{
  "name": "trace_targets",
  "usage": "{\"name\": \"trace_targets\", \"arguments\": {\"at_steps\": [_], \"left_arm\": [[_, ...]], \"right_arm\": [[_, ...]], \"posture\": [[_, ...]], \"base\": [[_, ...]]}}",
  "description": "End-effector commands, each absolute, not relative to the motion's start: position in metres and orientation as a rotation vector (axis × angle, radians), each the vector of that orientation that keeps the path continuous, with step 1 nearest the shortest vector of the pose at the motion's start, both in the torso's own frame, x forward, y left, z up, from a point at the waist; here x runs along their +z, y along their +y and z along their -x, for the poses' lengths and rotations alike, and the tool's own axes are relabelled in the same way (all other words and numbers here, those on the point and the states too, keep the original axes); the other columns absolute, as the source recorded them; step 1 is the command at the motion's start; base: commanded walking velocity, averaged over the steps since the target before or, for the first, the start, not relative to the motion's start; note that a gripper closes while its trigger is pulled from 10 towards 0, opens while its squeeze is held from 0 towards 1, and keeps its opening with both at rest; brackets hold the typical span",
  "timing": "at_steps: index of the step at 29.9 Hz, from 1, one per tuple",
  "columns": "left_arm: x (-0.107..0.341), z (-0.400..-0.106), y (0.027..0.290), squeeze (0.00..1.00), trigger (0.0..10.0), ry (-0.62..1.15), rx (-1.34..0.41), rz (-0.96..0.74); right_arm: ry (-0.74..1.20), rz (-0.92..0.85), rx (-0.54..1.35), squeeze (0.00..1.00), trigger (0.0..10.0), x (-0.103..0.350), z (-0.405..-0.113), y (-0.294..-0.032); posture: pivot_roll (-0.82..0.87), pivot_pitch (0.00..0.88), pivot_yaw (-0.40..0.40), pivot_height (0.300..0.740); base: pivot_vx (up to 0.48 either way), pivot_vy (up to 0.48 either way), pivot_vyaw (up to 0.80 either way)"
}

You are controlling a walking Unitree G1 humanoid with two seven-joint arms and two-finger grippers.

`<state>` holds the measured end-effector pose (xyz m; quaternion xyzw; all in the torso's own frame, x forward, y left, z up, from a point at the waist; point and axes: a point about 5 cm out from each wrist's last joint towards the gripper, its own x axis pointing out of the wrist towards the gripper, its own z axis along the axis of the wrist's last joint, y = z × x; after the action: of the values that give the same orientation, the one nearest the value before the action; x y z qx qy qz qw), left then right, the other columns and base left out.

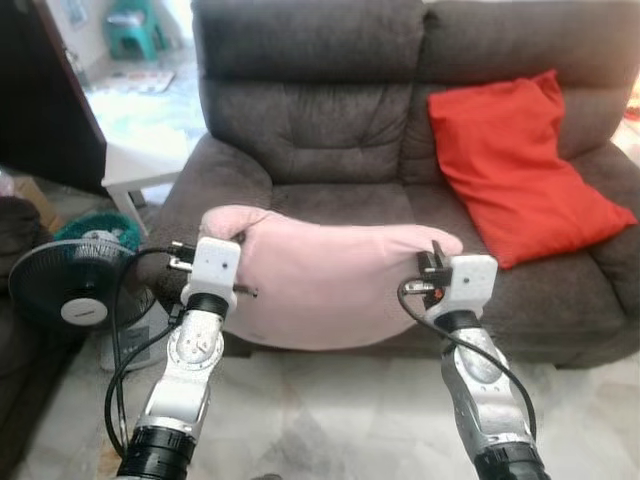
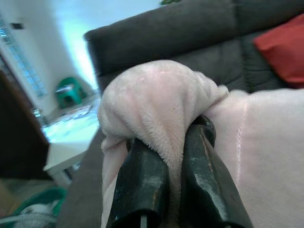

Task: Move the pillow to the sofa from floor

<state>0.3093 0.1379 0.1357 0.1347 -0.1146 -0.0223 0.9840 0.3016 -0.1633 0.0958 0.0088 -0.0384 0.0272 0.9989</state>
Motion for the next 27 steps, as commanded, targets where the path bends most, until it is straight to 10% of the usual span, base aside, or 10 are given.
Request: {"name": "trace_targets", "arguments": {"at_steps": [1, 27], "left_arm": [[0.146, -0.31, 0.139, 0.0, 10.0, -0.271, -0.029, -0.28], [0.162, -0.311, 0.134, 0.0, 10.0, -0.313, -0.03, -0.256]], "right_arm": [[-0.169, -0.023, 0.039, 0.0, 10.0, 0.117, -0.307, -0.166], [-0.194, 0.023, 0.109, 0.0, 10.0, 0.124, -0.306, -0.157]], "posture": [[0.15, 0.026, -0.017, 0.74], [0.15, 0.047, -0.018, 0.74]], "base": [[0.0, 0.0, 0.0], [0.028, 0.0, 0.03]]}}
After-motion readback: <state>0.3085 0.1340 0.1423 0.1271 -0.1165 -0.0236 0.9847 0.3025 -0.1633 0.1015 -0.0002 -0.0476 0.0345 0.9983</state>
